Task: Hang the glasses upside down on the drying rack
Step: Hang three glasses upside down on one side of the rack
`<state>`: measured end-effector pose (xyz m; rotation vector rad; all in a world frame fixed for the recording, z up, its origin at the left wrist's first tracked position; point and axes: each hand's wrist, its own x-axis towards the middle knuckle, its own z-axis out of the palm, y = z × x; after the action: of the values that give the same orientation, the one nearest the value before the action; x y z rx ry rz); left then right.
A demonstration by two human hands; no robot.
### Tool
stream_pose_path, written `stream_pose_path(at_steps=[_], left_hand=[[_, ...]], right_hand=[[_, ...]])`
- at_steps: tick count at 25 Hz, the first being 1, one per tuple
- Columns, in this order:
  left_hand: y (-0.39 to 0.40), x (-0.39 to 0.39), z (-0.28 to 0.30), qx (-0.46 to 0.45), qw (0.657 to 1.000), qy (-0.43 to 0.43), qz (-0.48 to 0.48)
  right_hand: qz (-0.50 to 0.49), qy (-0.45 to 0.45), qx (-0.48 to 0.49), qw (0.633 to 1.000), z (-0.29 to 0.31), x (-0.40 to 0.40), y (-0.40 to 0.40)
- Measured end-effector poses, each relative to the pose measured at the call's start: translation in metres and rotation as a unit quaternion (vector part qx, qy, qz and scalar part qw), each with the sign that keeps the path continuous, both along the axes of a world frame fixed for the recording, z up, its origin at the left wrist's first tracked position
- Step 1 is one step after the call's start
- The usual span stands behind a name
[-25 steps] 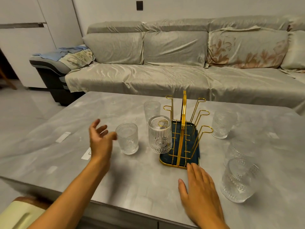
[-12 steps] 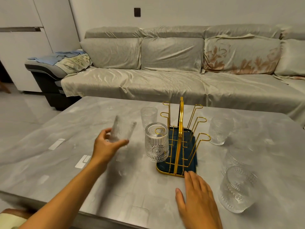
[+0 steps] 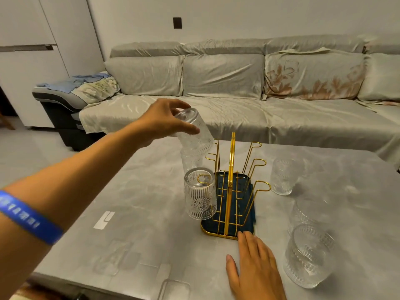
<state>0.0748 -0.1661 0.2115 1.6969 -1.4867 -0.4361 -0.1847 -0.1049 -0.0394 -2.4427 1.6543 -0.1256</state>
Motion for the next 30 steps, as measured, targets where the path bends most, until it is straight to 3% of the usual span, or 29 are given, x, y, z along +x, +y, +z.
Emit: stream_pose_path(at_steps=[4, 20, 30], left_hand=[[-0.020, -0.012, -0.010, 0.041, 0.995, -0.091, -0.017], [-0.042, -0.040, -0.054, 0.159, 0.978, -0.137, -0.024], [-0.045, -0.049, -0.061, 0.181, 0.966, -0.183, -0.031]], right_hand=[[0.003, 0.002, 0.008, 1.000, 0.000, 0.000, -0.002], [0.010, -0.011, -0.011, 1.000, -0.001, -0.002, -0.001], [0.007, -0.015, -0.020, 1.000, -0.002, -0.002, 0.001]])
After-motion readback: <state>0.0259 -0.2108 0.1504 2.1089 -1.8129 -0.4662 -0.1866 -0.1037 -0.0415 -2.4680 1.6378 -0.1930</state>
